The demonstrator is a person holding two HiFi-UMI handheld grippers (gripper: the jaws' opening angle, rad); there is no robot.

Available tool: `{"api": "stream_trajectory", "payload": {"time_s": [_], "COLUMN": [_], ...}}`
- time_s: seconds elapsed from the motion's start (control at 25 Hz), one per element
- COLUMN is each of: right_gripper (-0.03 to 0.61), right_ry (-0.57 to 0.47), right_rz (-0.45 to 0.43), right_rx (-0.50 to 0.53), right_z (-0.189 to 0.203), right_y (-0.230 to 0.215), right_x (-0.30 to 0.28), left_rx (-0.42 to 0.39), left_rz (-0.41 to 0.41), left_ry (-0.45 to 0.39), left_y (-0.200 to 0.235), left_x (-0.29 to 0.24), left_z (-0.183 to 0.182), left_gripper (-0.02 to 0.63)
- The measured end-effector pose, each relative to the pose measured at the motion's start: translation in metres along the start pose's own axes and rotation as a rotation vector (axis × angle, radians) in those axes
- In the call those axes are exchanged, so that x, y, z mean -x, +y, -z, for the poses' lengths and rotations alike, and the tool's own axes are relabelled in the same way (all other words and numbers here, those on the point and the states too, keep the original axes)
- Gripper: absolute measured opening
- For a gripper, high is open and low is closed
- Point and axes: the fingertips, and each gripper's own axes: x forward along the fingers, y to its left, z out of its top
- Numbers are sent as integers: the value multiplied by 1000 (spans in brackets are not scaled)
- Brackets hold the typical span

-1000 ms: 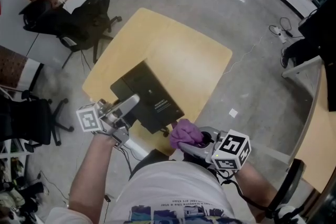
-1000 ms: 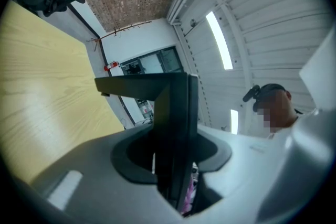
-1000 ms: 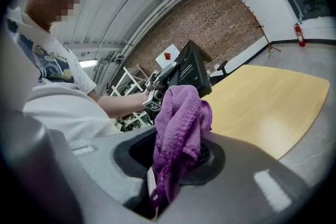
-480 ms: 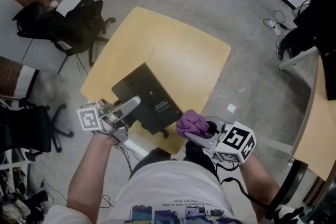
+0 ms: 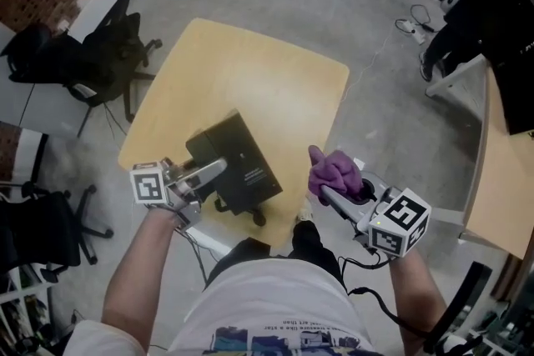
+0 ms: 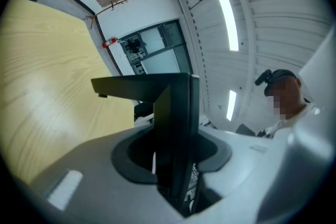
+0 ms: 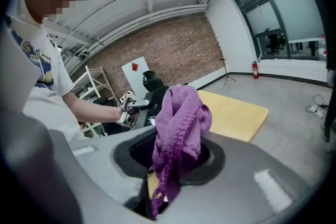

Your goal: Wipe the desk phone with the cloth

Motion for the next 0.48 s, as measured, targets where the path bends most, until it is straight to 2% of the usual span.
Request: {"api": "stream_trajectory", "payload": {"time_s": [0.24,0.48], "right_gripper": [103,103], "right_ry": [18,37], "right_rz": [73,123], "right_rx": [-73,-114], "right_z": [23,40], "right_y": [13,26], "right_x": [20,38], "left_rx": [-19,-36], "left_rz": [-16,-18], "left_ry": [168,296], "left_y": [47,96], "left_x": [-30,-62], "left_z": [21,39], "left_gripper": [178,178]}}
